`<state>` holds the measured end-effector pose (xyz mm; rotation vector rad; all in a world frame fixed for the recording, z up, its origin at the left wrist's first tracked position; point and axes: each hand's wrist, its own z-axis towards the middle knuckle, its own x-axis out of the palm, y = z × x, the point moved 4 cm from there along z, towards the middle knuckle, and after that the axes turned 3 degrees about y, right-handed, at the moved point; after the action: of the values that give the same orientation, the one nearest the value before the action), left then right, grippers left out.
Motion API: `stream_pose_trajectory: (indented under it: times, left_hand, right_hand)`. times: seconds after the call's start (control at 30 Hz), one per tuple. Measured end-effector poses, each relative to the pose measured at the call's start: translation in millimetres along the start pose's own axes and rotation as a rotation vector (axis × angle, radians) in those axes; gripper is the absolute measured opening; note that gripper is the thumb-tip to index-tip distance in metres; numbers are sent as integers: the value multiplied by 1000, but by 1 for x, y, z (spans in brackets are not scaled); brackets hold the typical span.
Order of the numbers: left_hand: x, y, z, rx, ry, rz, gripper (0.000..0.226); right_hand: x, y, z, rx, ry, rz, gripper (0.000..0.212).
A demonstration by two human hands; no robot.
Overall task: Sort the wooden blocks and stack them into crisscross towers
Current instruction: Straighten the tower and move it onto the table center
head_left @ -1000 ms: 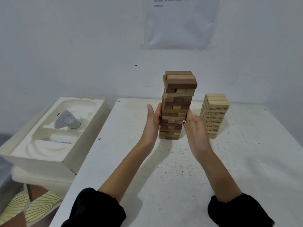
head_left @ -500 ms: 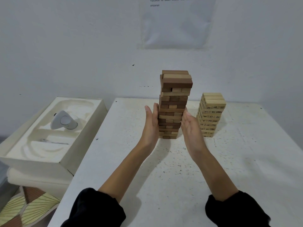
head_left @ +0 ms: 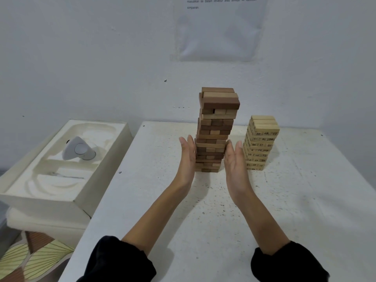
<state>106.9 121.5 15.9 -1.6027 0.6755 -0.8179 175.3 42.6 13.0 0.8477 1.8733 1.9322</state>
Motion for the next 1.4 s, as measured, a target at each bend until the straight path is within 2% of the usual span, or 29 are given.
stream_pose_trajectory:
  times: [0.07,0.17,0.6,0.8,0.87,0.97,1.13,1.23,1.37,1.4]
  left_hand:
    - [1,8,-3,-5,26,19,65]
    - [1,16,-3,-11,50,26,69]
    - [4,12,-4,-43,24,42,65]
    - [5,8,-8,-37,7,44,63]
    - [3,8,-9,-25,-44,74,58]
    - [3,3,-10,4,-48,39,58]
    - [8,-4,-14,57,-19,69,59]
    - [10,-5,-15,57,-1,83,66]
    - [9,-11,-18,51,-9,123,96]
    - [9,-13,-19,43,-22,129,98]
  right_hand:
    - [-1,-11,-3,64,-3,-1,85]
    - [-2,-18,-5,104,2,0,87]
    - [2,-15,-9,102,1,-36,64]
    - [2,-15,-9,99,-16,-31,63]
    - [1,-14,-8,88,-27,-39,66]
    - [-3,-10,-6,56,-34,-48,82]
    - [0,3,-8,12,14,-53,82]
    - [3,5,-10,18,25,-45,81]
    - [2,8,-10,23,37,-66,83]
    - [0,11,-10,19,29,-64,86]
